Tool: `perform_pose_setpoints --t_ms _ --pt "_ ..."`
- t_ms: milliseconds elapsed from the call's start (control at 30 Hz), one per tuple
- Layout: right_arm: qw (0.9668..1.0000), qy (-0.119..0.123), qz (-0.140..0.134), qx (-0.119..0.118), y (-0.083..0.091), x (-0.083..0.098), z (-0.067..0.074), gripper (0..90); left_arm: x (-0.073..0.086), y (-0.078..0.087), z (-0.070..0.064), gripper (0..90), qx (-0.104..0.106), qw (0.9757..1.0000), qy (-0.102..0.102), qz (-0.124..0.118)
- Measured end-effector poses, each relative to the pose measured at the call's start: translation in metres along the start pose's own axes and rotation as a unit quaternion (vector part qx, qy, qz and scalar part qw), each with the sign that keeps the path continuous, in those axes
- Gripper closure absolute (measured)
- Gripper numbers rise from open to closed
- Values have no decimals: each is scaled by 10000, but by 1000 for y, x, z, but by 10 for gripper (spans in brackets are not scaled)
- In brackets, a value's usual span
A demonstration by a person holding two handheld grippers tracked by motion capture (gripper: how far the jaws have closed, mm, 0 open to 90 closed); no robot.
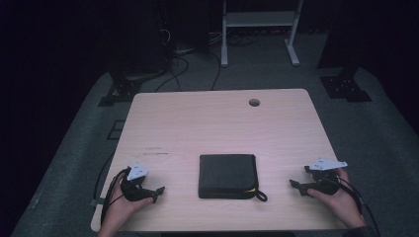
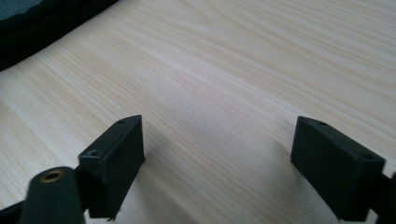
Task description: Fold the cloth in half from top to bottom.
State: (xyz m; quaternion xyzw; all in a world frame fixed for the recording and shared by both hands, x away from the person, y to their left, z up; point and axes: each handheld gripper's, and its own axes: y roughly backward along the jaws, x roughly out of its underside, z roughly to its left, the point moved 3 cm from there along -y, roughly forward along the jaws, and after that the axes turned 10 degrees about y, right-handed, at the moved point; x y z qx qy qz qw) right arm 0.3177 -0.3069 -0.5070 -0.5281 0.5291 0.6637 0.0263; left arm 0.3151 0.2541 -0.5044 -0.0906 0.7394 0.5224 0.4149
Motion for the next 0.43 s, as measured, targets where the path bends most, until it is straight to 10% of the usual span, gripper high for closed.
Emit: perform_pose_setpoints --t_ms 433 --pt "10000 -15 32 12 -1 0 0 128 0 0 0 0 2 10000 -23 0"
